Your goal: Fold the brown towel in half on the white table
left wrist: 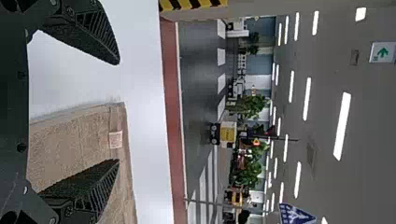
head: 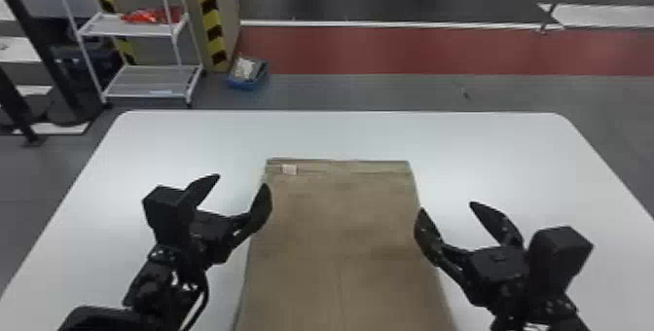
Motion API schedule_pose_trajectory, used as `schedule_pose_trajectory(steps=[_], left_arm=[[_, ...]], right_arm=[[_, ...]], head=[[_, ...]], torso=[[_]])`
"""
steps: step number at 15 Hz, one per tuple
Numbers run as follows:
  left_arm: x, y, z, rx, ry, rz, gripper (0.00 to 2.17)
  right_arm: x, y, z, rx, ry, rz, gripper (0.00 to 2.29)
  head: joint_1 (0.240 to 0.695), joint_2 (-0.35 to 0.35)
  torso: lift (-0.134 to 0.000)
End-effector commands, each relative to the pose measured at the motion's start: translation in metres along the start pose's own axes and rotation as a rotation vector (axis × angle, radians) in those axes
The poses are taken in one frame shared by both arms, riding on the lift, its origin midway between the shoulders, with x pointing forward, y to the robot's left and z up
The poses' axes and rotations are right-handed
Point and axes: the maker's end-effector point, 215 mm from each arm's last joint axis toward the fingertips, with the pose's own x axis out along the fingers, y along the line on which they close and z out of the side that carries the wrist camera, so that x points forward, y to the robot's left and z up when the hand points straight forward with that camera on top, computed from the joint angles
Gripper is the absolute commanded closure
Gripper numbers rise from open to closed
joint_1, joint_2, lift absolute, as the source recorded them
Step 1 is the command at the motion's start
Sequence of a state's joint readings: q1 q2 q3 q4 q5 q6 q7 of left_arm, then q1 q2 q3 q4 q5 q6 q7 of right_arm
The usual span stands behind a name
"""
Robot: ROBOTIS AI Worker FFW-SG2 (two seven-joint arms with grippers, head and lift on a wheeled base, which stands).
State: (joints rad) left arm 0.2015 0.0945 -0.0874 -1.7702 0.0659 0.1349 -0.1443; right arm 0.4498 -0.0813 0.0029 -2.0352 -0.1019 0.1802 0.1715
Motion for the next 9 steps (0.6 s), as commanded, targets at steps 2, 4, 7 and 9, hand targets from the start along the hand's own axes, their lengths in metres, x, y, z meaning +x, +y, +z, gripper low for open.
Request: schedule_pose_trajectory(steps=[2, 4, 7, 9], left_arm=[[0.052, -0.006, -0.004, 0.004, 0.027, -0.065, 0.16], [0.074, -0.022, -0.016, -0.009, 0.060, -0.117, 0.21], [0.096, -0.024, -0.026, -0.006, 0.081, -0.140, 0.21], [0.104, -0.016, -0.025, -0.006, 0.073, -0.126, 0.21]], right_arm=[[0.016, 0.000, -0.025, -0.004, 0.065, 0.002, 0.14], [0.015, -0.003, -0.027, -0.010, 0.070, -0.003, 0.14], [0.013, -0.006, -0.037, -0.021, 0.108, -0.008, 0.14], [0.013, -0.010, -0.038, -0.029, 0.114, -0.013, 0.14]], head=[[0.695, -0.032], [0.695, -0.044], [0.695, -0.068], [0.695, -0.078]], torso=[[-0.123], [-0.123], [-0.123], [-0.123]])
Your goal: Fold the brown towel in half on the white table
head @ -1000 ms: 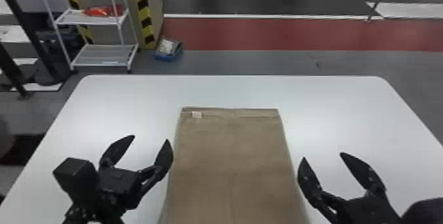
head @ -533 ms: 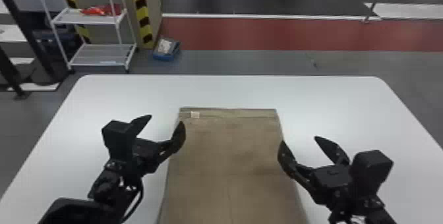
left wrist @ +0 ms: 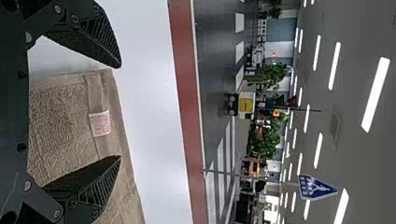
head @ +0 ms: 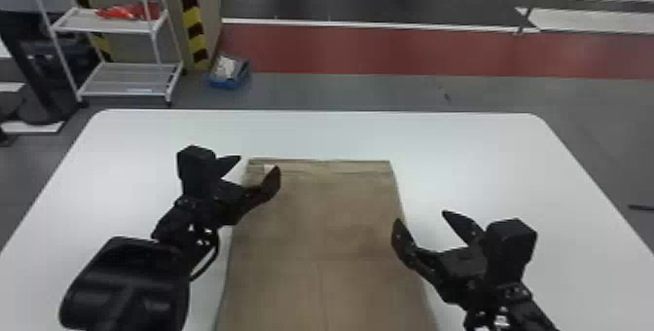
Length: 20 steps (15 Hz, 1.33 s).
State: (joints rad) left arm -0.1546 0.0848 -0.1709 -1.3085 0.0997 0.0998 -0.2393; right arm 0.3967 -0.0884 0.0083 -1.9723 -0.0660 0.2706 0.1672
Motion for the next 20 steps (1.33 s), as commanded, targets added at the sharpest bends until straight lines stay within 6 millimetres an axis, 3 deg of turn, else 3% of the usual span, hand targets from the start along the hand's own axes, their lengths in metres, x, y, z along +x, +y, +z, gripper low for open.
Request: schedule_pose_trajectory(steps=[1, 8, 15, 17, 20], left_arm=[[0.008, 0.011, -0.003, -0.002, 0.006, 0.010, 0.21], [0.009, 0.029, -0.024, -0.003, 0.047, 0.013, 0.33], [0.011, 0.030, -0.023, 0.002, 0.052, -0.011, 0.33], [0.010, 0.034, -0.022, 0.001, 0.052, -0.007, 0.52], [0.010, 0.035, -0.024, 0.002, 0.058, -0.008, 0.54]], right_arm=[[-0.001, -0.001, -0.005, 0.000, 0.014, -0.003, 0.14], [0.003, 0.008, -0.010, 0.010, 0.021, 0.006, 0.14], [0.004, 0.012, -0.008, 0.009, 0.013, 0.006, 0.14], [0.004, 0.012, -0.007, 0.008, 0.010, 0.006, 0.14], [0.005, 0.012, -0.003, 0.007, 0.003, 0.007, 0.14]], head=[[0.695, -0.078], [0.695, -0.053], [0.695, -0.040], [0.695, -0.040], [0.695, -0.035]], torso=[[-0.123], [-0.123], [-0.123], [-0.123], [-0.123]])
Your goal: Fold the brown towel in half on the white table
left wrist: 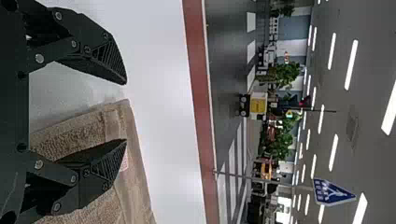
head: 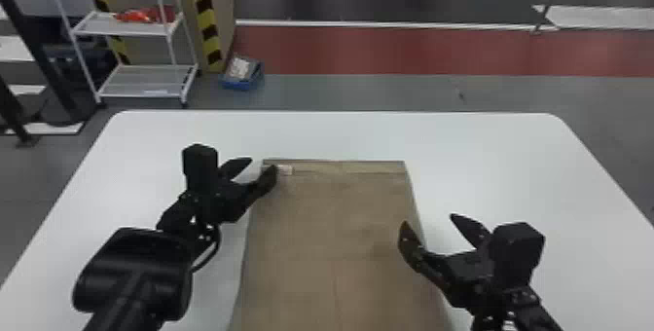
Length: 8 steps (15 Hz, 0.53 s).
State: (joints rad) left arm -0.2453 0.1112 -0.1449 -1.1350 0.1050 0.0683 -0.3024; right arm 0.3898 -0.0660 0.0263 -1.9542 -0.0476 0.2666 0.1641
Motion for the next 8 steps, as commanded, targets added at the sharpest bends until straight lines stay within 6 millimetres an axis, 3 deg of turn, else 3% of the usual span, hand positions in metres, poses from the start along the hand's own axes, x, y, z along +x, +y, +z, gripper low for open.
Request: schedule_pose_trajectory(steps=[1, 8], left_arm=[[0.000, 0.000, -0.001, 0.002, 0.004, -0.001, 0.54], [-0.001, -0.010, -0.020, 0.008, 0.063, -0.035, 0.54]], right_arm=[[0.001, 0.000, 0.002, 0.000, -0.002, 0.001, 0.14], [0.000, 0.000, 0.003, 0.001, -0.004, 0.000, 0.14]], head=[[0.695, -0.034], [0.695, -0.038]], torso=[[-0.123], [-0.123]])
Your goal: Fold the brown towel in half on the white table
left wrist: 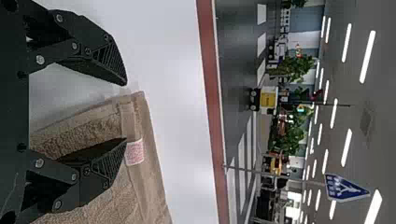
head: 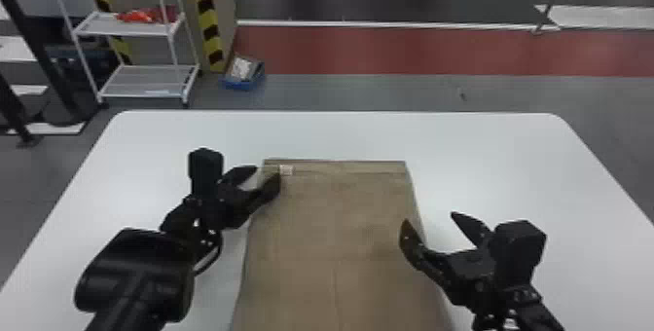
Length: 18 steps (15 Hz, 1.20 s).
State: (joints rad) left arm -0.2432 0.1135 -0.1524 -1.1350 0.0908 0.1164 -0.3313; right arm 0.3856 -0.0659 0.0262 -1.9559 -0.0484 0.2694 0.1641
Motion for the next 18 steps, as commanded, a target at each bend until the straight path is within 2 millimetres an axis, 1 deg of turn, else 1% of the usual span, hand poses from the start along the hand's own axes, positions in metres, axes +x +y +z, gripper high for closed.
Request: schedule_pose_trajectory(steps=[1, 2, 3, 4, 6, 8, 14, 15, 18], left_arm=[[0.0001, -0.0010, -0.0018, 0.003, 0.006, 0.000, 0.68], [0.0000, 0.0012, 0.0010, 0.003, 0.000, 0.008, 0.93], [-0.0006, 0.0033, 0.0029, 0.002, -0.008, 0.015, 1.00], [-0.0011, 0.0044, 0.0049, -0.001, -0.017, 0.019, 1.00], [-0.0018, 0.0067, 0.0070, 0.001, -0.026, 0.032, 0.98], [-0.0018, 0.0052, 0.0073, 0.005, -0.027, 0.031, 0.87], [-0.0032, 0.0041, 0.0056, 0.009, -0.026, 0.031, 0.85], [-0.0036, 0.0039, 0.0045, 0.008, -0.025, 0.031, 0.67], [-0.0048, 0.0016, 0.0034, 0.008, -0.028, 0.029, 0.66]], right_arm=[[-0.0012, 0.0004, 0.0003, 0.001, -0.001, 0.000, 0.14], [-0.0012, 0.0003, -0.0005, 0.001, 0.001, 0.000, 0.14], [-0.0013, -0.0006, -0.0005, 0.001, 0.001, -0.001, 0.14], [-0.0008, -0.0007, 0.0004, 0.000, -0.001, -0.001, 0.14], [-0.0011, -0.0018, -0.0007, -0.001, 0.004, -0.003, 0.14], [-0.0001, -0.0011, 0.0001, -0.001, 0.004, -0.001, 0.14], [0.0001, -0.0017, -0.0036, 0.003, 0.017, -0.001, 0.14], [-0.0001, -0.0029, -0.0045, 0.002, 0.021, -0.002, 0.14], [0.0004, -0.0029, -0.0054, 0.004, 0.024, -0.002, 0.14]], head=[[0.695, -0.040], [0.695, -0.041], [0.695, -0.041], [0.695, -0.039], [0.695, -0.038], [0.695, -0.036], [0.695, -0.036], [0.695, -0.037], [0.695, -0.039]], torso=[[-0.123], [-0.123], [-0.123], [-0.123], [-0.123], [-0.123], [-0.123], [-0.123], [-0.123]])
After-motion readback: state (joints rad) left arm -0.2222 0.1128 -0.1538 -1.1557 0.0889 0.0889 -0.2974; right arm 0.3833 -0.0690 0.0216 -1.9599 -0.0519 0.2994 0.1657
